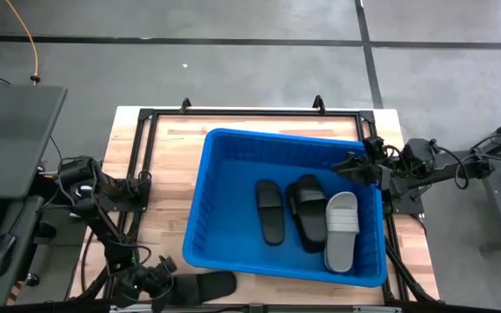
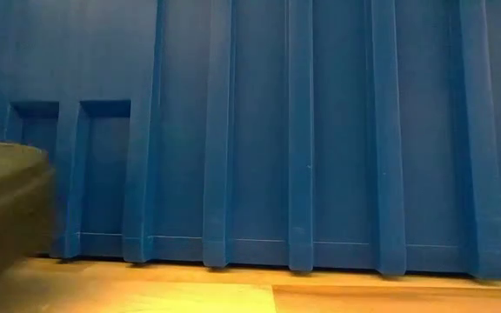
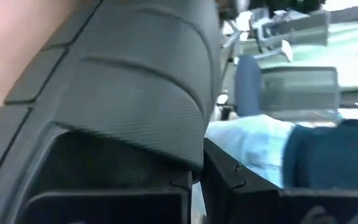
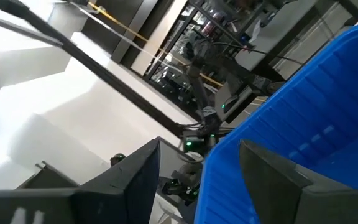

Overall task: Pick and place slides into bin
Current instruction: Put the black slide into the blue organizer bin

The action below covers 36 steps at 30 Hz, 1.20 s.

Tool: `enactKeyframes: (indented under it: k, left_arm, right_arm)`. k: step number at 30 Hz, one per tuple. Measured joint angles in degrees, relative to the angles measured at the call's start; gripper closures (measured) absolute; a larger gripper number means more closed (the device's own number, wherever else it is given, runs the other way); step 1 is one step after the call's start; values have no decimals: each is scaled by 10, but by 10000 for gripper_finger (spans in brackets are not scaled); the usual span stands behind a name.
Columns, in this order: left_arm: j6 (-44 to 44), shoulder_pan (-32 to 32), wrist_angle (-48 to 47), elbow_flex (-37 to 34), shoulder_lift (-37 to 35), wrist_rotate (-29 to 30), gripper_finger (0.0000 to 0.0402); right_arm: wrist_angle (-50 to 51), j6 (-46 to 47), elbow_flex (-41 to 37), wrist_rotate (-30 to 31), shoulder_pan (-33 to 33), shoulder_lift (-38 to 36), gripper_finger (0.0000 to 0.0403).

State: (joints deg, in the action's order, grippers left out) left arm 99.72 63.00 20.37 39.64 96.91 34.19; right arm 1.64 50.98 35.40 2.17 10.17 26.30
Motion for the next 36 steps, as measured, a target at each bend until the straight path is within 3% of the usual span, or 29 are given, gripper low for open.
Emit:
enactKeyframes:
  k: [4, 7, 14, 23, 25, 29, 36]
  left_arm:
    - [-22, 0, -3, 19, -23, -23, 397]
    - [-10, 5, -62, 44, -44, -64, 398]
    - [-40, 24, -123, 117, -84, -68, 400]
    - [-148, -10, -307, 250, -137, -86, 400]
    - [-160, -29, -375, 285, -149, -107, 401]
    - [-207, -79, -513, 367, -158, -186, 401]
    - [-357, -206, -676, 503, -160, -293, 401]
  right_arm:
    - [9, 0, 0, 20, 0, 0, 196]
    - [18, -9, 0, 42, 0, 0, 196]
    - [25, -9, 0, 83, 0, 0, 196]
    - [24, 50, 0, 90, 0, 0, 196]
    - [25, 85, 0, 76, 0, 0, 196]
    - [23, 153, 0, -7, 0, 7, 196]
    - [-32, 227, 0, -124, 10, 66, 196]
